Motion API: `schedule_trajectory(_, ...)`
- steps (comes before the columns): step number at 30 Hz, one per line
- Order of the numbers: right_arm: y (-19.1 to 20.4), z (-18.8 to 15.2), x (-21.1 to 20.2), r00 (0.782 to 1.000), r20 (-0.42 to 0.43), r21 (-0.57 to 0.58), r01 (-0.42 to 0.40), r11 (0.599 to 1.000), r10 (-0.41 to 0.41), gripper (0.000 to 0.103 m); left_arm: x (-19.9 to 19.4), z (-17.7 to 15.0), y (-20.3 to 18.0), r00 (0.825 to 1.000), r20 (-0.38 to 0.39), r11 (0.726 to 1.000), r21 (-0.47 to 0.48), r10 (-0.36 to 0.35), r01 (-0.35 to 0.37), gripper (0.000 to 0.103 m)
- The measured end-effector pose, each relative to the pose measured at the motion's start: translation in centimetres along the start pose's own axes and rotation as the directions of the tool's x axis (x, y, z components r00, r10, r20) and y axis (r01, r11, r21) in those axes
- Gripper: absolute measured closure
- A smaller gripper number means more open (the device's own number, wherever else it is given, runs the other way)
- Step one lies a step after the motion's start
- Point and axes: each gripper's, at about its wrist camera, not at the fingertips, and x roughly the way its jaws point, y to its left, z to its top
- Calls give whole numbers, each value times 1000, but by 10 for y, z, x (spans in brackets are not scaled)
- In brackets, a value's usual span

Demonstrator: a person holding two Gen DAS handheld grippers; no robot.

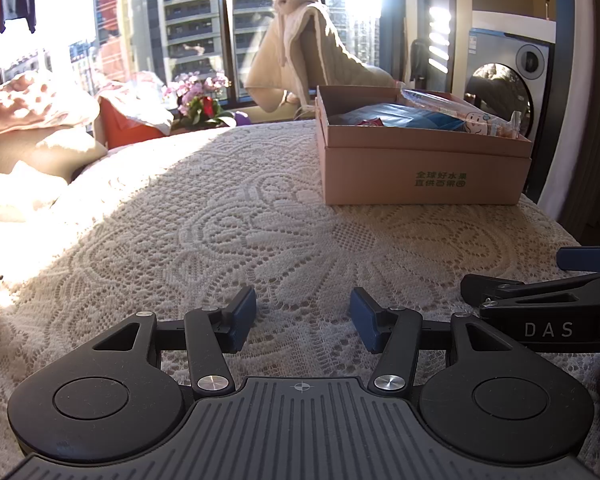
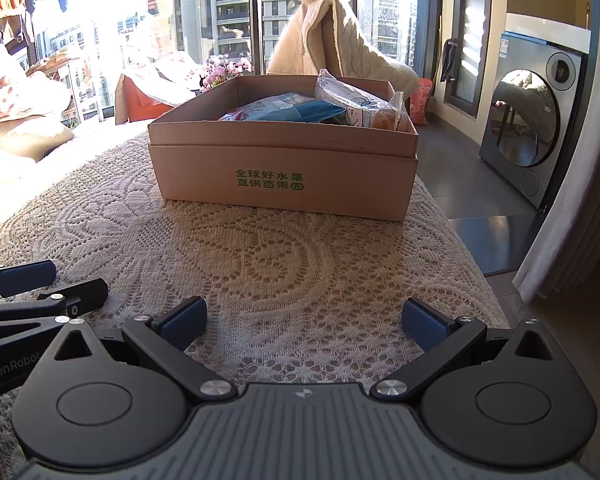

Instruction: Organize snacks

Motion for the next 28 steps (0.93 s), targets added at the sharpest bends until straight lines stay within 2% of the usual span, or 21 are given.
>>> schedule_trajectory(28, 0, 0, 0, 1000, 0, 0, 0, 1000, 0, 0, -1, 0, 1, 1000, 1, 1000, -13, -10, 10, 45)
